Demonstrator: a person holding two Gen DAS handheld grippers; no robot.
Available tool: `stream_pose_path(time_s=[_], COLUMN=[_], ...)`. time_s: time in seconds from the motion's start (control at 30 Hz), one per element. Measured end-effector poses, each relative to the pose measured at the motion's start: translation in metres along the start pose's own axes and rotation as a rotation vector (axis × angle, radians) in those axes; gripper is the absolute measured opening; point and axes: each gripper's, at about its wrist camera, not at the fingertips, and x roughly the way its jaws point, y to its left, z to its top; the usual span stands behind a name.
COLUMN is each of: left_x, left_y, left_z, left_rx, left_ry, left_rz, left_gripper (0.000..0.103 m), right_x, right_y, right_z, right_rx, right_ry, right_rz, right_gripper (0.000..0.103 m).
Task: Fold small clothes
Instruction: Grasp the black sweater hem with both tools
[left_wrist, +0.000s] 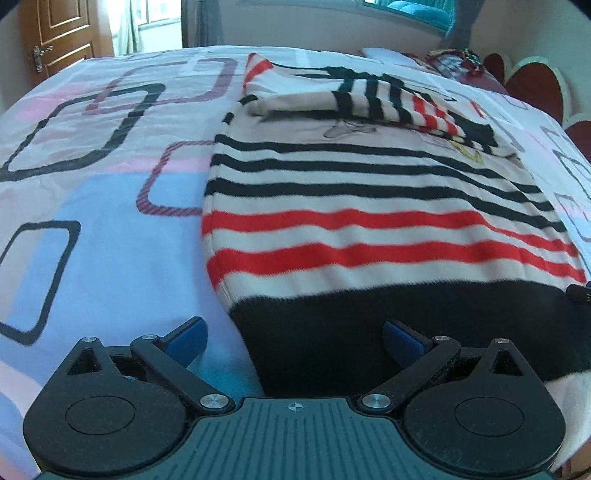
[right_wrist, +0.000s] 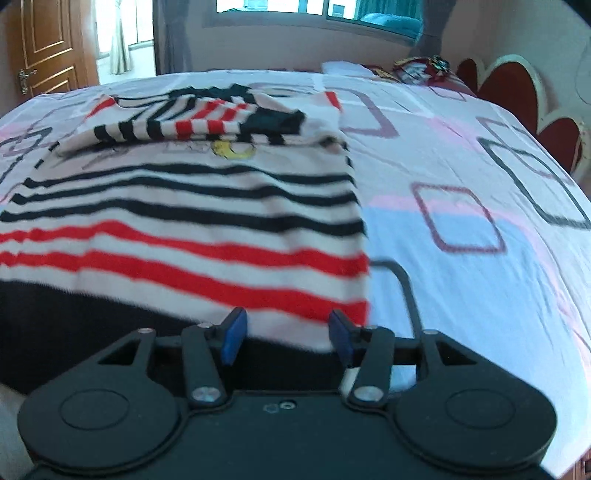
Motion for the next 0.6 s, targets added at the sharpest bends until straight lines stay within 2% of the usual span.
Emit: stream_pose_path(time_s=[0.07, 0.17, 0.37, 0.47, 0.6], left_x=[-0.004, -0.01, -0.023, -0.025, -0.023], left_y=[-0.002, -0.006, -0.002, 0.005, 0.012], left_z=[-0.003, -0.01, -0.014, -0.016, -0.015], left_rx=[0.001, 0.013, -0.022, -0.064, -0.102], left_ry=[0.007, 0.009, 0.024, 0.026, 0.043], left_rz=[-0.02, -0.042, -0.103, -0.135, -0.171], left_gripper=[0.1, 0.093, 0.065, 0.055, 0.036], right_x=[-0.005, -0.011, -0.019, -0.022, -0.026], right_y=[-0.003, -0.007, -0.014, -0.019, -0.021], right_z=[-0.006, -0.012, -0.026, -0.031, -0.033], right_rx=[0.002, 0.021, 0.078, 0.134, 0.176], right_ry=[0.004, 0.01, 0.036, 0.063, 0.071], right_rz=[-0.016, -0.031, -0.013, 0.036, 0.088], right_gripper=[0.05, 0.051, 0.052, 0.046, 0.026])
